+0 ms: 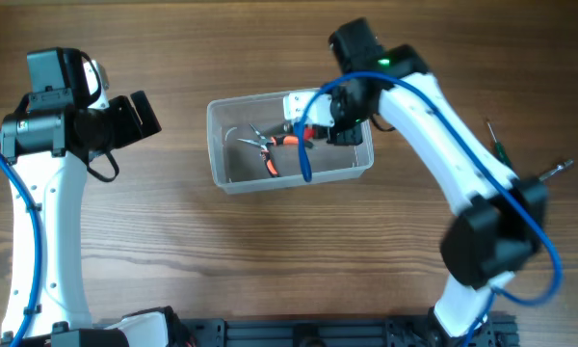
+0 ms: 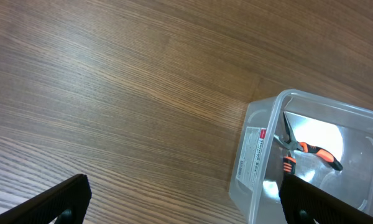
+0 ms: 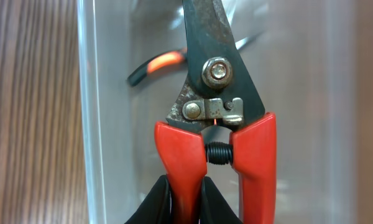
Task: Pack container
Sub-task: 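Lower the snips into the container and open the right gripper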
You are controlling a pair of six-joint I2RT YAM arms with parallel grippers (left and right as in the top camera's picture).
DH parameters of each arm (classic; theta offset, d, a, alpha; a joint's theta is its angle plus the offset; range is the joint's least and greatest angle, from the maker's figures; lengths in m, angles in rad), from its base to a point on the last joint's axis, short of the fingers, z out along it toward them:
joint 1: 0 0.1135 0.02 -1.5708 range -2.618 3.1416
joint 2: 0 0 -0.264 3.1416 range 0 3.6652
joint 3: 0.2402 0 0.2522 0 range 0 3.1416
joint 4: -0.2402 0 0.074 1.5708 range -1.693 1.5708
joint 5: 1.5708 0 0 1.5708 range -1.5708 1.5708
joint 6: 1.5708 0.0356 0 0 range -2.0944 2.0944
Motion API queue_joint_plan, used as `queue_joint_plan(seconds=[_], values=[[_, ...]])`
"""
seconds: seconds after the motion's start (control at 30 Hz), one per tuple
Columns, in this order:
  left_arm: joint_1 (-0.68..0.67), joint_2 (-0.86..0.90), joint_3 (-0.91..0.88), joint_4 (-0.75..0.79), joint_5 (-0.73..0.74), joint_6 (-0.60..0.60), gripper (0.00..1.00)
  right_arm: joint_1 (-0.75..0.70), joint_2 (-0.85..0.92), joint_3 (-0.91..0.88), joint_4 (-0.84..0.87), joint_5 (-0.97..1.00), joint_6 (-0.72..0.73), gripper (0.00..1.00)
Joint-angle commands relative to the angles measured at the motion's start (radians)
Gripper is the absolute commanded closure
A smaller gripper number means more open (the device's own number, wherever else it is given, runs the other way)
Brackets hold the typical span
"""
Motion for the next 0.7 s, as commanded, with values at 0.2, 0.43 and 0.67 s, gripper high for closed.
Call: queue_joint_plan(seconds=[0.2,0.43,0.67], values=[[-0.006,0.000,-0.002,0.002,0.005,-0.013,0.00,0.019,0.200,0.000,-0.024,-0.051,0.021,0.96],[-0.006,0.000,-0.002,0.002,0.005,-0.013,0.00,0.019,0.199,0.000,-0.024,0.018,0.161,0.64],[-0.006,0.000,-0.002,-0.002,0.005,-0.012,0.00,0.019,0.178,0.038,0.003,0.083,0.236,0.57]])
